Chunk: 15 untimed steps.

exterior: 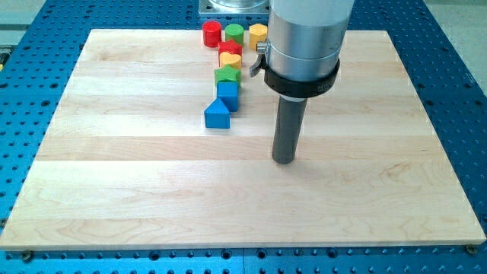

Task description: Slide the green star to the left of the blue triangle

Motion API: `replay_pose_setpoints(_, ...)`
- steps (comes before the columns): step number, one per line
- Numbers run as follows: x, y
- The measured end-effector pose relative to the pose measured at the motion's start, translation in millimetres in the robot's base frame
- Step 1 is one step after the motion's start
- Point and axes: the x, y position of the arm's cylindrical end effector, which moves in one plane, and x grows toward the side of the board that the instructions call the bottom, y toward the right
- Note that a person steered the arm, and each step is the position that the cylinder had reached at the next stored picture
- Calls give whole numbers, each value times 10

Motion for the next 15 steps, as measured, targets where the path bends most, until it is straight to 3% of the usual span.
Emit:
replay_pose_setpoints(5,104,-78)
replay_pose_setpoints(7,115,-773)
replay_pose_setpoints(9,73,-937)
replay_pose_setpoints(10,-187,-216)
replay_pose_setpoints(12,-1607,368)
replay_pose_setpoints(13,-1730,-33)
replay_pose_setpoints(14,-1501,-407)
replay_pose_setpoints(15,-1580,-796)
